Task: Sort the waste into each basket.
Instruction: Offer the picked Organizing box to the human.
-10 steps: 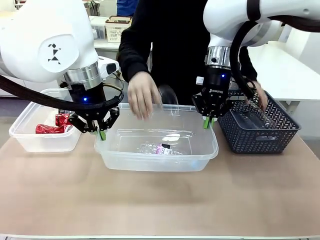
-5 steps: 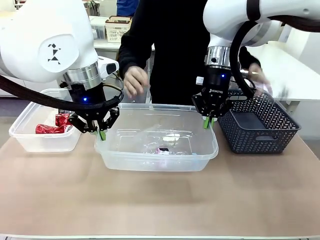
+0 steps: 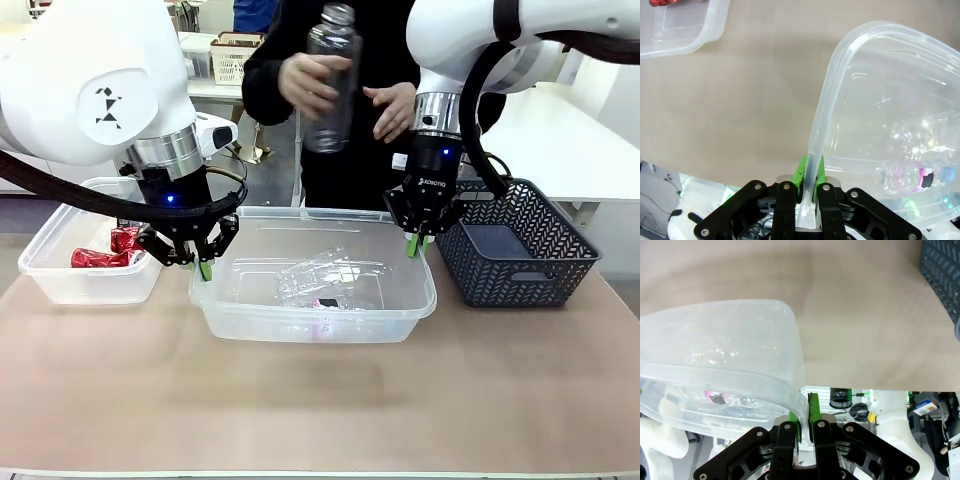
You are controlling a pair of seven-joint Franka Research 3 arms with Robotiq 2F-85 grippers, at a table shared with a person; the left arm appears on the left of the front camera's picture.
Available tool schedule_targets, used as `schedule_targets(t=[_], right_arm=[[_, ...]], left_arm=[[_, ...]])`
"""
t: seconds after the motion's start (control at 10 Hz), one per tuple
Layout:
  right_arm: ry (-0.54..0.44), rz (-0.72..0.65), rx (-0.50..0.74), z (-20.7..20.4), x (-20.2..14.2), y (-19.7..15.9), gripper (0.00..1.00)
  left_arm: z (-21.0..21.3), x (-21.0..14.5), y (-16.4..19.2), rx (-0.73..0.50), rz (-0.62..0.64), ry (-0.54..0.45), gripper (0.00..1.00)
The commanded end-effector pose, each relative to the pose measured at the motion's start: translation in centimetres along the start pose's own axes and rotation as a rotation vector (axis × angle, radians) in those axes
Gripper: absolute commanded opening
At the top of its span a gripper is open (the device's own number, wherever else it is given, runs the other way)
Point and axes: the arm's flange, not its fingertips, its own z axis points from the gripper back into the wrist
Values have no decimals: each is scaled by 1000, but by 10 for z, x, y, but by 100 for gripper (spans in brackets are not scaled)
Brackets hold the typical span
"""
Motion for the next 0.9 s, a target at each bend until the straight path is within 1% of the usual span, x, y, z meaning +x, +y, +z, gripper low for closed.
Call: schedule_targets(t=[0.0, 0.8], right_arm=[[-5, 3, 11, -1, -2, 4, 9], [-5, 3, 11, -1, -2, 4, 9]], left_arm=[[3, 0, -5, -25, 17, -20, 6], [3, 0, -5, -25, 17, -20, 6]])
